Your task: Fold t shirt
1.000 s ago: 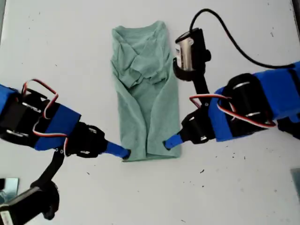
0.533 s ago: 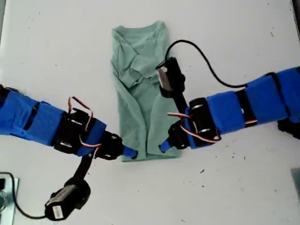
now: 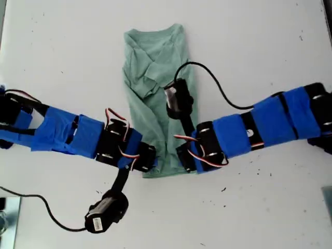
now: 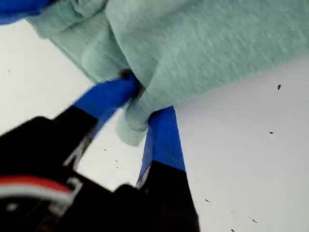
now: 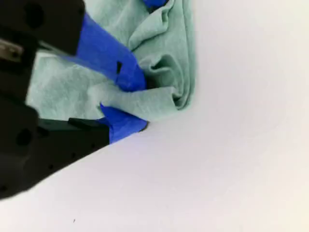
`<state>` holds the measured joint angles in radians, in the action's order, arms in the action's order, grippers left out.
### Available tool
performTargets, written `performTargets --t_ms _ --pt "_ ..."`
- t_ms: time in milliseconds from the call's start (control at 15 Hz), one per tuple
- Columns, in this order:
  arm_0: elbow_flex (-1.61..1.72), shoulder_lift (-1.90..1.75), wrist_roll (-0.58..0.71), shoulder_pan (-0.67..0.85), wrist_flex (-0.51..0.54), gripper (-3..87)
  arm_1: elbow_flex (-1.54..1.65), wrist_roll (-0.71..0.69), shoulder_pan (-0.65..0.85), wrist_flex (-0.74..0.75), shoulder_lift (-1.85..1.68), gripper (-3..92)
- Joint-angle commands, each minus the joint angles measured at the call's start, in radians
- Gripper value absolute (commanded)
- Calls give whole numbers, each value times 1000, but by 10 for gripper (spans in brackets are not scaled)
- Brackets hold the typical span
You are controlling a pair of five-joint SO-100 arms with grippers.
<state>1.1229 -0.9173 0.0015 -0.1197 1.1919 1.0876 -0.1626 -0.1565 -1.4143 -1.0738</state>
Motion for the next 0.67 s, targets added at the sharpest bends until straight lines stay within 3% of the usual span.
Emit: performTargets --t_ms 0,133,267,333,600 --pt "-14 14 0 12 38 -2 -2 -5 -20 -6 11 -16" --pt "-55 -3 18 -15 46 -2 -34 -43 -28 -15 -14 -16" --pt "-184 -55 43 -72 121 -2 -95 -101 -41 -63 -100 -16" --pt "-184 -133 51 -104 123 -2 -181 -138 -61 -120 -141 -16" --pt "-184 -264 2 -222 86 -2 -213 -141 -132 -103 -308 -16"
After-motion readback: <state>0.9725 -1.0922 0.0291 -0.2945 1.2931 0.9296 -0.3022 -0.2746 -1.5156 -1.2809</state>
